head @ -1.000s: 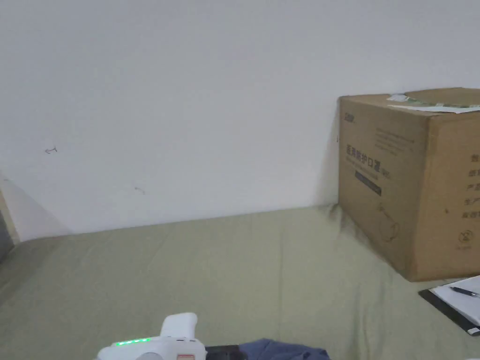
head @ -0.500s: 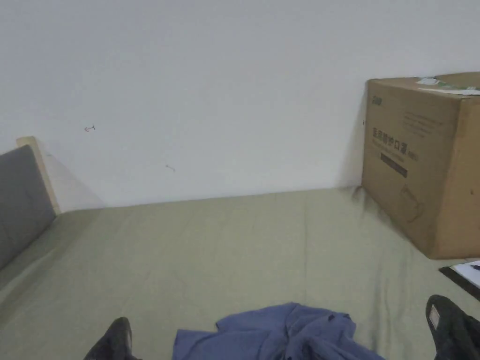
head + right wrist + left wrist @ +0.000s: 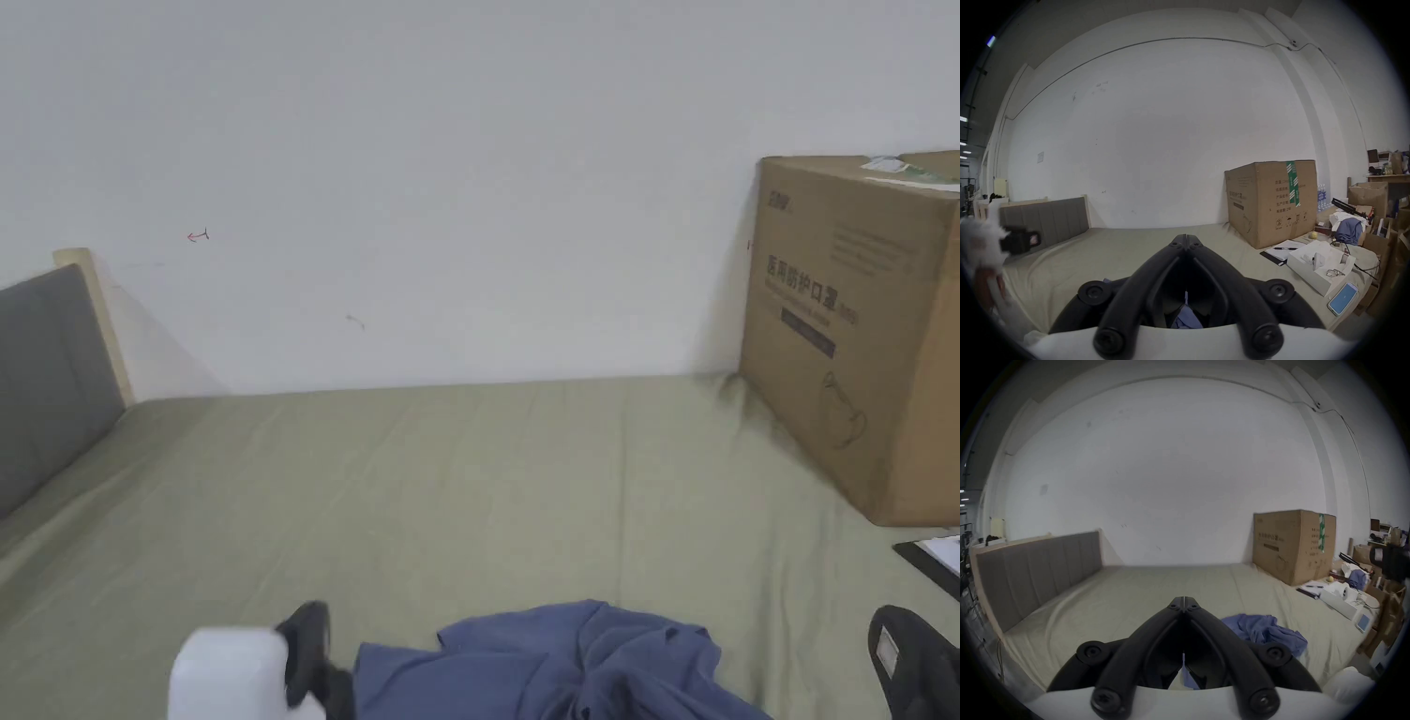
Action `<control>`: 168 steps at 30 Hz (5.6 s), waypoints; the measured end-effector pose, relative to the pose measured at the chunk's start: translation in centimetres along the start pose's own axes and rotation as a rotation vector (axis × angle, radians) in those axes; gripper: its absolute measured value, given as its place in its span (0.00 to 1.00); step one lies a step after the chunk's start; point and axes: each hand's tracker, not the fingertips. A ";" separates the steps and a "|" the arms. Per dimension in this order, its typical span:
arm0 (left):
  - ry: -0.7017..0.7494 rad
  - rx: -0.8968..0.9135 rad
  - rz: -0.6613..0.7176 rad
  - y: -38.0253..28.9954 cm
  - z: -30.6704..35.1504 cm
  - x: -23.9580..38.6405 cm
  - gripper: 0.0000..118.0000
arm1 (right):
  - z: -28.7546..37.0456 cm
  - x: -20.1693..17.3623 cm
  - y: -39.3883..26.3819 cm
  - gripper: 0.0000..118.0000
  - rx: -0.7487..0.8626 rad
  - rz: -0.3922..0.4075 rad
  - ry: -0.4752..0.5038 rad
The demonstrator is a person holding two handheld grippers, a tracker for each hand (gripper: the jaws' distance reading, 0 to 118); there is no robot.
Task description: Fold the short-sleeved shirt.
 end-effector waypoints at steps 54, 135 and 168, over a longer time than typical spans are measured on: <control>-0.186 -0.807 0.104 -10.3 -30.7 -8.2 0.00 | -42.6 6.6 -16.6 0.85 -1.330 -0.348 -0.050; -0.045 -0.445 0.232 -6.6 -5.3 -13.3 0.00 | -11.8 18.9 -8.8 0.00 -0.888 -0.398 0.070; -0.098 -0.023 0.138 0.0 2.1 -4.4 0.00 | -1.5 3.4 3.0 0.00 -0.129 -0.094 0.018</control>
